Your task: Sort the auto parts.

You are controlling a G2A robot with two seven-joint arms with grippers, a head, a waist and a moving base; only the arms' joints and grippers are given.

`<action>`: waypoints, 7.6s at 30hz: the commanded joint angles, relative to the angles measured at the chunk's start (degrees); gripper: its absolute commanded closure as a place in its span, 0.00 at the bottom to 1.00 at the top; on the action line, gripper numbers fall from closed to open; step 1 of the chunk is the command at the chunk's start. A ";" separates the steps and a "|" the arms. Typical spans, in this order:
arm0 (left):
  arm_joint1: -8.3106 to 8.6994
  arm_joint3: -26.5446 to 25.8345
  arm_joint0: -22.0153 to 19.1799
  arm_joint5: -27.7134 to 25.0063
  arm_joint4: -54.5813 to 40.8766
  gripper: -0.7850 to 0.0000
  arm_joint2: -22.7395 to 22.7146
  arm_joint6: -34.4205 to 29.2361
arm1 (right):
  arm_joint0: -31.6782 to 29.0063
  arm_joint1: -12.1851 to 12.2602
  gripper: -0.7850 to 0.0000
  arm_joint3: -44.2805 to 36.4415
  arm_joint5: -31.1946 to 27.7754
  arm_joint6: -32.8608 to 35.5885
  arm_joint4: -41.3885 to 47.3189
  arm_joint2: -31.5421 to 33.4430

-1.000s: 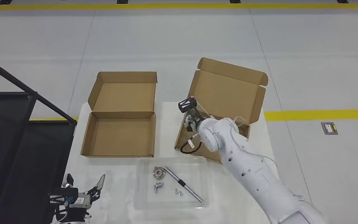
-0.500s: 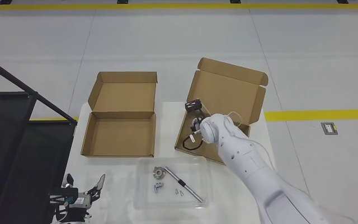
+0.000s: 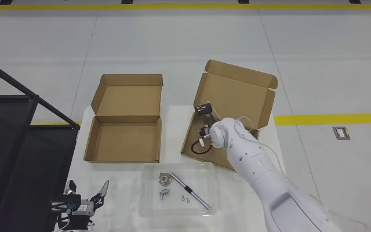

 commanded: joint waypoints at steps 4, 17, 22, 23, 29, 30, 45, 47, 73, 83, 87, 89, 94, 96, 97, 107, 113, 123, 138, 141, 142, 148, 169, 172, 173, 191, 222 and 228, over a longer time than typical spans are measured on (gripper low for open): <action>0.00 0.00 0.00 0.00 0.00 0.00 0.00 0.00 | -0.28 0.30 0.00 -2.17 0.60 -0.93 -1.19 0.38; 0.00 0.00 0.00 0.00 0.00 0.00 0.00 0.00 | -19.10 8.54 0.00 -50.01 -10.76 -3.20 -11.44 10.47; 0.00 0.00 0.00 0.00 0.00 0.00 0.00 0.00 | -22.31 9.37 0.00 -56.96 -15.31 -1.79 -12.25 11.15; 0.00 0.00 0.00 0.00 0.00 0.00 0.00 0.00 | -22.31 9.37 0.00 -56.96 -15.31 -1.79 -12.25 11.15; 0.00 0.00 0.00 0.00 0.00 0.00 0.00 0.00 | -22.31 9.37 0.00 -56.96 -15.31 -1.79 -12.25 11.15; 0.00 0.00 0.00 0.00 0.00 0.00 0.00 0.00 | -22.31 9.37 0.00 -56.96 -15.31 -1.79 -12.25 11.15; 0.00 0.00 0.00 0.00 0.00 0.00 0.00 0.00 | -22.31 9.37 0.00 -56.96 -15.31 -1.79 -12.25 11.15; 0.00 0.00 0.00 0.00 0.00 0.00 0.00 0.00 | -22.93 9.40 0.00 -57.38 -15.81 -2.84 -12.39 11.00; -0.14 -1.73 -1.57 -4.38 -2.43 0.00 -0.79 0.13 | -27.93 10.26 0.00 -71.25 -22.58 -10.37 -19.19 10.53; -0.14 -1.73 -1.57 -4.38 -2.43 0.00 -0.79 0.13 | -30.92 10.55 0.00 -77.64 -23.25 -8.16 -21.92 9.30; -0.14 -1.73 -1.57 -4.38 -2.43 0.00 -0.79 0.13 | -34.40 11.00 0.00 -83.75 -23.94 -3.77 -21.34 9.49; -0.14 -1.73 -1.57 -4.38 -2.43 0.00 -0.79 0.13 | -36.19 11.25 0.00 -86.87 -24.51 -2.14 -20.72 9.79; -0.14 -1.73 -1.57 -4.38 -2.43 0.00 -0.79 0.13 | -39.24 12.02 0.00 -91.69 -26.68 7.19 -18.44 11.05; -0.14 -1.73 -1.57 -4.38 -2.43 0.00 -0.79 0.13 | -41.46 12.28 0.00 -93.66 -25.33 10.43 -16.57 11.74; -0.14 -1.73 -1.57 -4.38 -2.43 0.00 -0.79 0.13 | -42.81 12.46 0.00 -93.58 -24.85 13.67 -14.95 12.04; -0.14 -1.73 -1.57 -4.38 -2.43 0.00 -0.79 0.13 | -43.17 12.53 0.00 -93.42 -24.71 15.24 -14.48 12.13; -0.14 -1.73 -1.57 -4.38 -2.43 0.00 -0.79 0.13 | -43.28 12.55 0.00 -93.00 -25.34 15.19 -15.51 11.11; -0.14 -1.73 -1.57 -4.38 -2.43 0.00 -0.79 0.13 | -35.04 10.12 0.00 -83.86 -18.09 31.34 -20.64 0.32; -0.14 -1.73 -1.57 -4.38 -2.43 0.00 -0.79 0.13 | -28.30 5.94 0.00 -65.35 -7.05 43.25 -23.58 -7.68; -0.14 -1.73 -1.57 -4.38 -2.43 0.00 -0.79 0.13 | -28.67 5.68 0.00 -62.39 -5.56 42.25 -23.10 -6.71; -0.14 -1.73 -1.57 -4.38 -2.43 0.00 -0.79 0.13 | -28.81 5.66 0.00 -61.68 -5.30 41.86 -22.80 -6.21; -0.14 -1.73 -1.57 -4.38 -2.43 0.00 -0.79 0.13 | -30.91 6.04 0.16 -60.57 -6.22 41.17 -23.02 -4.27; -0.14 -1.73 -1.57 -4.38 -2.43 0.00 -0.79 0.13 | -30.63 4.46 0.58 -50.26 -7.58 40.04 -22.96 -4.10; -0.14 -1.73 -1.57 -4.38 -2.43 0.00 -0.79 0.13 | -29.90 3.94 0.59 -48.61 -7.47 39.64 -22.84 -4.52; -0.14 -1.73 -1.57 -4.38 -2.43 0.00 -0.79 0.13 | -29.61 3.77 0.60 -47.98 -7.41 39.55 -22.82 -4.61; -0.14 -1.73 -1.57 -4.38 -2.43 0.00 -0.79 0.13 | -26.85 1.21 0.91 -39.90 -7.03 36.95 -21.65 -5.44; -0.14 -1.73 -1.57 -4.38 -2.43 0.00 -0.79 0.13 | -39.25 7.69 1.00 -81.34 -20.26 20.54 -14.18 21.79; -0.14 -1.73 -1.57 -4.38 -2.43 0.00 -0.79 0.13 | -35.84 7.87 1.00 -76.16 -16.66 15.44 -12.08 26.02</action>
